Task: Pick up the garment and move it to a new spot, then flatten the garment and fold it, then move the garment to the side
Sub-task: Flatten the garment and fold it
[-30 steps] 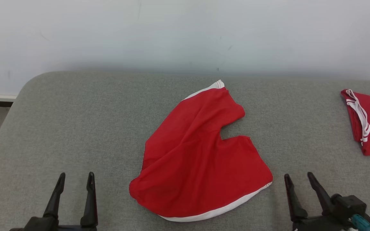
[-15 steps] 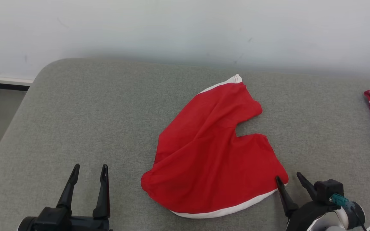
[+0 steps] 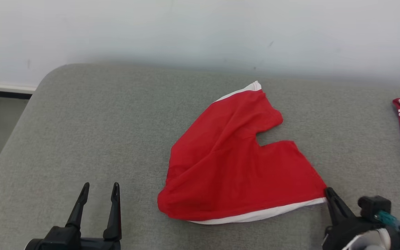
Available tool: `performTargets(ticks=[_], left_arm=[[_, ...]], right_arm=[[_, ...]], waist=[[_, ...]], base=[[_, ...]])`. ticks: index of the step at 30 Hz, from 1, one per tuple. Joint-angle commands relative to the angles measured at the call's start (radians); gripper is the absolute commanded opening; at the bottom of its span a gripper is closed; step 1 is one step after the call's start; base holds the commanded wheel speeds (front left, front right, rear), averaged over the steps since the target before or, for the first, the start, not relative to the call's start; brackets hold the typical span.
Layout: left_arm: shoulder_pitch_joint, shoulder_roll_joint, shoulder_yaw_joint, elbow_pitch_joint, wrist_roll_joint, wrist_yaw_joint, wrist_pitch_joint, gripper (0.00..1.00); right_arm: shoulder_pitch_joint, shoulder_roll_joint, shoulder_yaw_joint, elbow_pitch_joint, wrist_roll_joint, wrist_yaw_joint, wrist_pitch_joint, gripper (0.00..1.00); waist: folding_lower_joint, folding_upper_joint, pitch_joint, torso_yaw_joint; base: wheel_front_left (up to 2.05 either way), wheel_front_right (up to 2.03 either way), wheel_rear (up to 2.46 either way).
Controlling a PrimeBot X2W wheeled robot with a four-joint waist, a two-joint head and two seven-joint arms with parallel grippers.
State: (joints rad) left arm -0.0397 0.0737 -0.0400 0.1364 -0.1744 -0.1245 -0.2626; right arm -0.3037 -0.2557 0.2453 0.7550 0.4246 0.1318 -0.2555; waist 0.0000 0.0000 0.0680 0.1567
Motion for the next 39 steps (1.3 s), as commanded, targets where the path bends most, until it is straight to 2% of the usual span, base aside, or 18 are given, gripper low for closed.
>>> performTargets(ticks=[1,10,11,12,16,24,31,39], left_arm=[[0.008,-0.003,-0.001,0.006,0.002,-0.006,-0.003,1.00],[0.020,-0.007,0.001,0.021,-0.005,-0.006,-0.003,1.00],[0.021,-0.007,0.003,0.021,-0.004,-0.006,-0.003,1.00],[0.021,-0.006,0.006,0.023,-0.006,-0.006,-0.003,1.00],[0.025,0.004,-0.004,0.026,-0.011,-0.005,-0.003,1.00],[0.034,0.010,-0.012,0.028,-0.012,-0.005,-0.003,1.00],[0.048,0.019,-0.034,0.076,-0.045,-0.005,-0.003,1.00],[0.033,0.029,-0.117,0.169,-0.075,-0.005,-0.003,1.00]], right_arm=[[0.032,-0.009,-0.010,-0.012,0.010,-0.003,-0.005,0.00],[0.205,0.002,-0.102,-0.162,0.026,-0.003,-0.006,0.00],[0.216,0.005,-0.112,-0.180,0.018,-0.003,-0.004,0.42],[0.224,0.008,-0.120,-0.199,0.010,-0.003,-0.006,0.98],[0.241,0.023,-0.177,-0.279,-0.039,-0.003,-0.008,1.00],[0.302,0.101,-0.267,-0.528,-0.125,-0.003,-0.010,1.00],[0.355,0.148,-0.253,-0.664,-0.145,-0.003,-0.008,1.00],[0.371,0.161,-0.218,-0.709,-0.146,-0.003,-0.008,1.00]], waist=[[0.0000,0.0000,-0.015,-0.018],[0.0000,0.0000,-0.029,-0.056],[0.0000,0.0000,-0.029,-0.061],[0.0000,0.0000,-0.029,-0.066],[0.0000,0.0000,-0.036,-0.079],[0.0000,0.0000,-0.054,-0.093],[0.0000,0.0000,-0.054,-0.112],[0.0000,0.0000,-0.032,-0.141]], base=[[0.00,0.00,0.00],[0.00,0.00,0.00],[0.00,0.00,0.00],[0.00,0.00,0.00],[0.00,0.00,0.00],[0.00,0.00,0.00],[0.00,0.00,0.00],[0.00,0.00,0.00]])
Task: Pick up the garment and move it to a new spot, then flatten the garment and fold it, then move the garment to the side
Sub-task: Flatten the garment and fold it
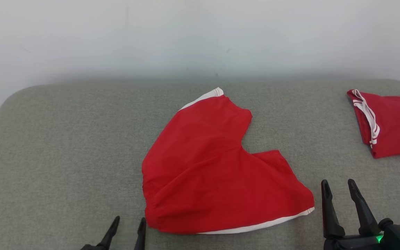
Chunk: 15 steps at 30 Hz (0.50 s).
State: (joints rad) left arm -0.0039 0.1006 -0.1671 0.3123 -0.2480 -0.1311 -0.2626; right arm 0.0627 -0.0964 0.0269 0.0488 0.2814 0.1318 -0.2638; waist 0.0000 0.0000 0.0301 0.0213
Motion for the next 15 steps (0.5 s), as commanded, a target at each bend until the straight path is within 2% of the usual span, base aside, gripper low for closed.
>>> performTargets(ticks=[1,12,13,14,15], left_arm=[[-0.012,0.004,-0.007,0.003,-0.009,0.001,-0.003,1.00],[-0.130,0.035,-0.164,0.197,-0.138,0.002,-0.003,1.00],[-0.141,0.036,-0.174,0.202,-0.153,0.002,-0.003,0.96],[-0.158,0.040,-0.172,0.192,-0.159,0.002,-0.003,0.13],[-0.165,0.045,-0.173,0.187,-0.166,0.002,-0.003,0.00]], right_arm=[[0.005,0.003,0.002,-0.004,-0.003,-0.003,0.000,1.00],[-0.028,-0.003,0.013,0.001,0.003,-0.003,0.000,1.00],[-0.028,-0.004,0.012,0.000,0.003,-0.003,0.000,1.00],[-0.027,-0.004,0.010,-0.001,0.003,-0.003,0.000,1.00],[-0.026,-0.004,0.009,-0.003,0.002,-0.003,0.000,1.00]], waist=[[0.0000,0.0000,0.009,-0.009],[0.0000,0.0000,0.054,-0.063],[0.0000,0.0000,0.055,-0.065],[0.0000,0.0000,0.057,-0.065],[0.0000,0.0000,0.058,-0.065]], base=[[0.00,0.00,0.00],[0.00,0.00,0.00],[0.00,0.00,0.00],[0.00,0.00,0.00],[0.00,0.00,0.00]])
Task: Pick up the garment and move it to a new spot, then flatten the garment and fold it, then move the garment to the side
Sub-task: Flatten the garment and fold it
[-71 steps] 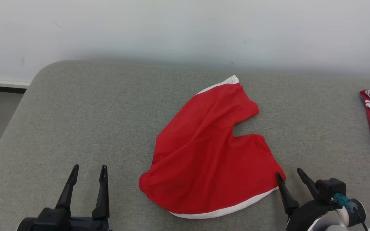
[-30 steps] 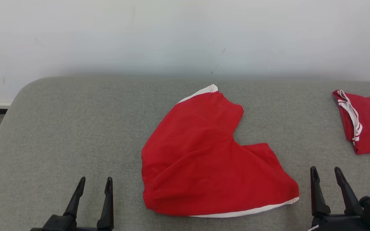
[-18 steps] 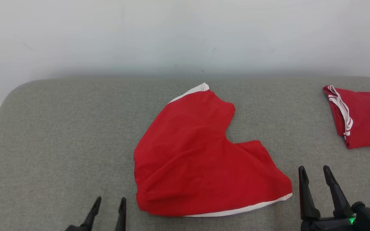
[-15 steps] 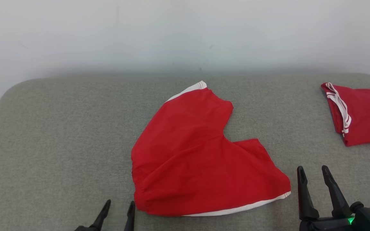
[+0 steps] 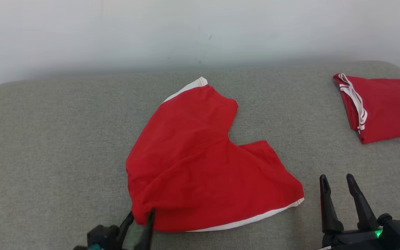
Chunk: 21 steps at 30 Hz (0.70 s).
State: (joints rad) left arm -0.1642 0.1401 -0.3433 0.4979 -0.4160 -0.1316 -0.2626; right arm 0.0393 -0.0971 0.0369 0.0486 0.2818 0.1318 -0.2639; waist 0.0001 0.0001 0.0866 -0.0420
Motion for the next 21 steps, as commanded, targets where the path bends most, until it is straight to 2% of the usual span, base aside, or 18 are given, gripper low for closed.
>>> performTargets(ticks=[1,9,15,21], left_arm=[[-0.008,0.008,-0.002,-0.008,-0.003,0.002,-0.003,0.00],[0.034,0.032,-0.016,-0.166,0.014,0.002,-0.003,0.00],[0.113,0.078,-0.083,-0.257,0.020,0.002,-0.003,0.00],[0.134,0.107,-0.105,-0.288,0.009,0.005,0.022,0.00]], right_arm=[[0.000,-0.002,-0.004,-0.004,0.000,-0.003,0.000,1.00],[0.021,0.005,-0.025,0.004,-0.007,-0.003,0.000,1.00],[0.021,0.010,-0.038,0.005,-0.010,-0.003,0.000,1.00],[0.004,0.008,-0.037,0.012,-0.008,-0.003,0.000,1.00]], waist=[[-0.0001,-0.0001,0.002,0.000],[-0.0001,-0.0001,-0.013,0.055],[-0.0001,-0.0001,-0.007,0.097],[-0.0001,-0.0001,0.011,0.096]], base=[[0.00,0.00,0.00],[0.00,0.00,0.00],[0.00,0.00,0.00],[0.00,0.00,0.00]])
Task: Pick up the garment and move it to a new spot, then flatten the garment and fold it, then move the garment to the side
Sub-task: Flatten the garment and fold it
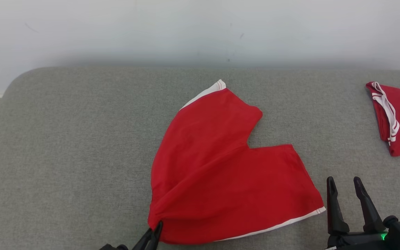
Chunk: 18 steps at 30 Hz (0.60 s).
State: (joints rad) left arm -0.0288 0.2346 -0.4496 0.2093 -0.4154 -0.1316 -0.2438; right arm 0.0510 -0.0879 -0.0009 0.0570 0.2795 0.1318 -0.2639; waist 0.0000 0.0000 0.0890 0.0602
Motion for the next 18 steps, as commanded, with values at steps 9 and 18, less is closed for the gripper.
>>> performTargets(ticks=[9,18], left_arm=[[-0.113,0.020,0.021,0.055,0.002,0.005,-0.004,0.00],[-0.311,0.045,0.027,0.216,-0.004,0.002,-0.018,0.00]], right_arm=[[-0.040,-0.019,0.000,0.023,-0.008,-0.003,0.000,1.00],[-0.067,-0.026,-0.007,0.038,-0.011,-0.003,0.000,1.00]], waist=[[0.0000,0.0000,0.048,-0.074],[0.0000,0.0000,0.099,-0.145]], base=[[0.00,0.00,0.00],[0.00,0.00,0.00]])
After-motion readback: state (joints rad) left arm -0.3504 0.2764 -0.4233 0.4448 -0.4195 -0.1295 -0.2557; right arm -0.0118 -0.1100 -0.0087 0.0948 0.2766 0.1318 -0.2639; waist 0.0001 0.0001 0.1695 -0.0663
